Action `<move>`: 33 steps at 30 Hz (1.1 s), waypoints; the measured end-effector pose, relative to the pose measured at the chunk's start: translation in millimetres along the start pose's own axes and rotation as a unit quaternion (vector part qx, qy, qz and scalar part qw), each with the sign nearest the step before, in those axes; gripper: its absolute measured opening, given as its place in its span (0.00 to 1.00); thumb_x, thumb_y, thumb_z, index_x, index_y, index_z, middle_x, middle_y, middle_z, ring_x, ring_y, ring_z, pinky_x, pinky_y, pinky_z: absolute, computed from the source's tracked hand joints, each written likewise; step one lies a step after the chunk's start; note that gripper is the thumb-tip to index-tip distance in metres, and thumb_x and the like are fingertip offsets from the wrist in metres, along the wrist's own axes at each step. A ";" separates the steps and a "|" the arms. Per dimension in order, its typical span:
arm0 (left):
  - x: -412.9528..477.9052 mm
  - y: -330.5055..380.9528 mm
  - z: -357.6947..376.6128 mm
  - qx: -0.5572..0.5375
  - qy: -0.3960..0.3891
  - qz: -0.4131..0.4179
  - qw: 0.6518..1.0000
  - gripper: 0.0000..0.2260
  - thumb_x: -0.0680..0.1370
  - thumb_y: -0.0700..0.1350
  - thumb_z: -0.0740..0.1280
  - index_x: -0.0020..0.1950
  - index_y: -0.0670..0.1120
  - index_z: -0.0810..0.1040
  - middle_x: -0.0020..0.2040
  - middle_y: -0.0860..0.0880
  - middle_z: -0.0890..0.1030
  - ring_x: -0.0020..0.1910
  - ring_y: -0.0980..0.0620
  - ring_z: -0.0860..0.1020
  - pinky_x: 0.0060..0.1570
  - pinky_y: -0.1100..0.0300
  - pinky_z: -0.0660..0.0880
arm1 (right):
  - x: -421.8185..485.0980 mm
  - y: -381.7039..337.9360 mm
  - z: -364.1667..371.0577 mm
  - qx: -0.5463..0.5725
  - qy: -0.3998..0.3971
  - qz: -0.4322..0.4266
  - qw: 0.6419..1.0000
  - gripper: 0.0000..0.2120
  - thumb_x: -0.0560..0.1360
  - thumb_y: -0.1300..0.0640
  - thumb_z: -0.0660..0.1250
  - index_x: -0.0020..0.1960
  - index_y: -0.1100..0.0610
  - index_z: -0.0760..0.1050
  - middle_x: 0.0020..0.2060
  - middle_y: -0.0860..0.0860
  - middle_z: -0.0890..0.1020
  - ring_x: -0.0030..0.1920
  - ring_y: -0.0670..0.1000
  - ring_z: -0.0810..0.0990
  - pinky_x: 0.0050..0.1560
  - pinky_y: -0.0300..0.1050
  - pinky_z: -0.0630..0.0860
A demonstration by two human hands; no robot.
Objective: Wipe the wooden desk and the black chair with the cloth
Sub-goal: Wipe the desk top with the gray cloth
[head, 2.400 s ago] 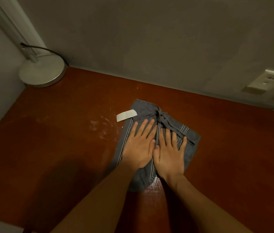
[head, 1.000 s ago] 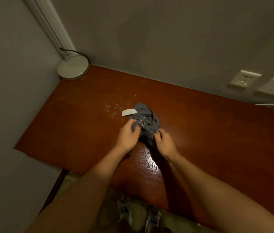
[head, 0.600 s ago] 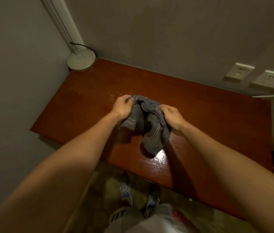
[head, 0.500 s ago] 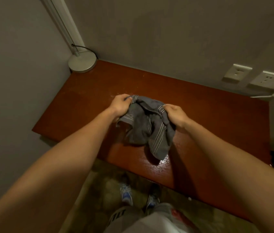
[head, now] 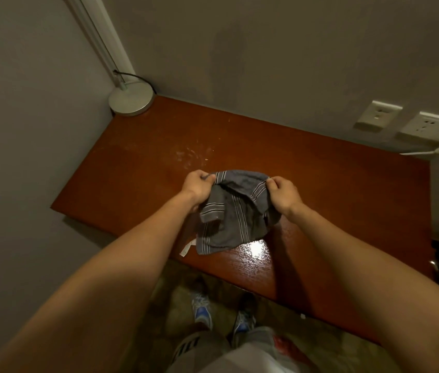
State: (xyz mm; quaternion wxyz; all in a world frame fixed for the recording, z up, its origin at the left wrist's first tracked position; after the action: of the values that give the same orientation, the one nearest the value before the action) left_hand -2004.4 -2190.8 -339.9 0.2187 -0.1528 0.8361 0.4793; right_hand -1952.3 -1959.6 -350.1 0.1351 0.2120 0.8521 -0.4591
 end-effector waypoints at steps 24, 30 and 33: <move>-50.3 26.9 12.6 -0.219 -0.289 -0.077 0.929 0.23 0.75 0.32 0.53 0.66 0.42 0.76 0.59 0.37 0.79 0.59 0.38 0.78 0.62 0.44 0.76 | -35.5 -14.9 16.1 0.271 -0.299 0.041 0.914 0.14 0.80 0.52 0.65 0.65 0.51 0.75 0.62 0.52 0.81 0.62 0.56 0.80 0.62 0.52 0.77; -30.7 -2.2 0.0 -0.193 -0.174 -0.087 0.962 0.24 0.72 0.32 0.55 0.63 0.45 0.79 0.61 0.39 0.80 0.59 0.40 0.79 0.57 0.47 0.79 | -30.6 -10.3 31.1 0.130 -0.171 0.012 0.977 0.15 0.82 0.46 0.62 0.57 0.56 0.80 0.53 0.52 0.84 0.50 0.49 0.83 0.45 0.38 0.77; -26.8 -30.8 -1.0 -0.210 -0.018 -0.087 0.974 0.20 0.73 0.29 0.57 0.57 0.43 0.81 0.55 0.42 0.82 0.51 0.45 0.80 0.41 0.57 0.78 | -13.2 -9.7 44.8 0.105 -0.070 -0.040 0.991 0.12 0.81 0.54 0.65 0.62 0.56 0.77 0.49 0.49 0.81 0.52 0.49 0.78 0.50 0.41 0.73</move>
State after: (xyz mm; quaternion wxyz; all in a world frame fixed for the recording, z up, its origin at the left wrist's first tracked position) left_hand -1967.3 -2205.6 -348.4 0.2376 -0.2583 0.6960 0.6264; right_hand -1943.9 -2005.1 -361.8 0.1533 0.1582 0.7952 -0.5649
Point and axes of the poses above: each hand's wrist, its own x-axis towards the middle knuckle, its own z-axis out of the palm, y = z × x, the point moved 5 cm from there along x, towards the middle knuckle
